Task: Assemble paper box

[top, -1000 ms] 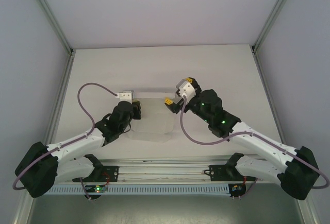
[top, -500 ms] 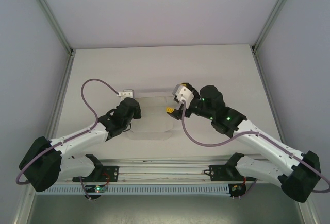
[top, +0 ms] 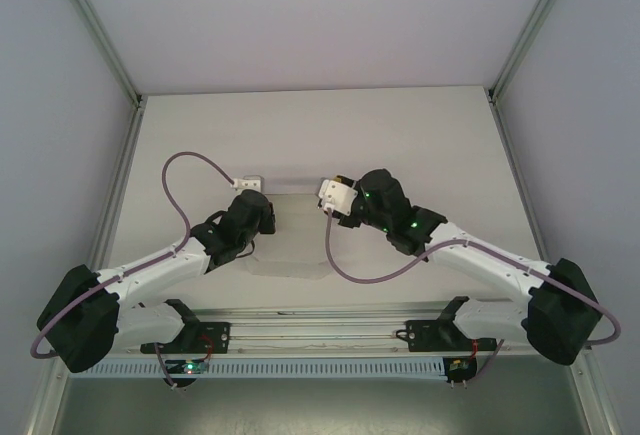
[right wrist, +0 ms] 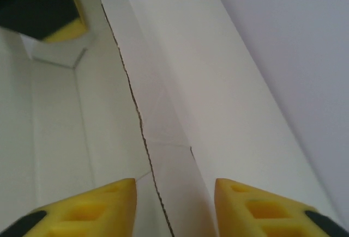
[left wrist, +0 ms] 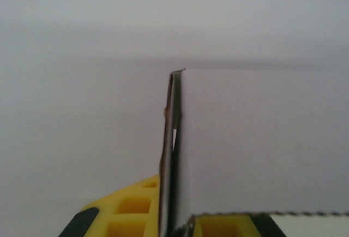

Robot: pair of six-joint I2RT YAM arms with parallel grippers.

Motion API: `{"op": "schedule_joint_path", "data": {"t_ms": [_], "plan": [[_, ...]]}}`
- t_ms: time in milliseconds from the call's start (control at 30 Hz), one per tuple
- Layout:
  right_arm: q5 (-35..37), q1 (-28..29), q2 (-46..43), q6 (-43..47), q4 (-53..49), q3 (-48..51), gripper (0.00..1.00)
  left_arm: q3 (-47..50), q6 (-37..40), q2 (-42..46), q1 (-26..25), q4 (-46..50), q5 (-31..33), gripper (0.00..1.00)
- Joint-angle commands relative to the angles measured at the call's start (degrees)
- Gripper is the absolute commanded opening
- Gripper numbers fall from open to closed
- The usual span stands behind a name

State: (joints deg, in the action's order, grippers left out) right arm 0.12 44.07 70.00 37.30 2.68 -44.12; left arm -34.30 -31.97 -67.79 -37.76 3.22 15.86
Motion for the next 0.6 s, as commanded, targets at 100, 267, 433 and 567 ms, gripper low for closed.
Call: {"op": "schedule_joint_path", "data": {"t_ms": [100,267,433,567], "plan": [[11.0,2.8,4.5,4.2,3.3,-3.3,0.17,-2.7,-0.6,0.7,0.3,3.4,0.6,0.0],[18.1,5.6,8.3,1.8,6.1,-4.8,0.04,-4.3,-3.5,-1.0,0.2,5.0,2.2,0.0],[25.3,8.9,14.8,-1.1,8.4,-7.7,0.02,-6.6,-10.5,-4.4,0.2,6.1,4.8,0.0],[34.9,10.9,21.0,-0.3,10.2,-11.5,0.05,-8.9,-14.7,-8.0,0.2,6.6,3.8,0.0]]}}
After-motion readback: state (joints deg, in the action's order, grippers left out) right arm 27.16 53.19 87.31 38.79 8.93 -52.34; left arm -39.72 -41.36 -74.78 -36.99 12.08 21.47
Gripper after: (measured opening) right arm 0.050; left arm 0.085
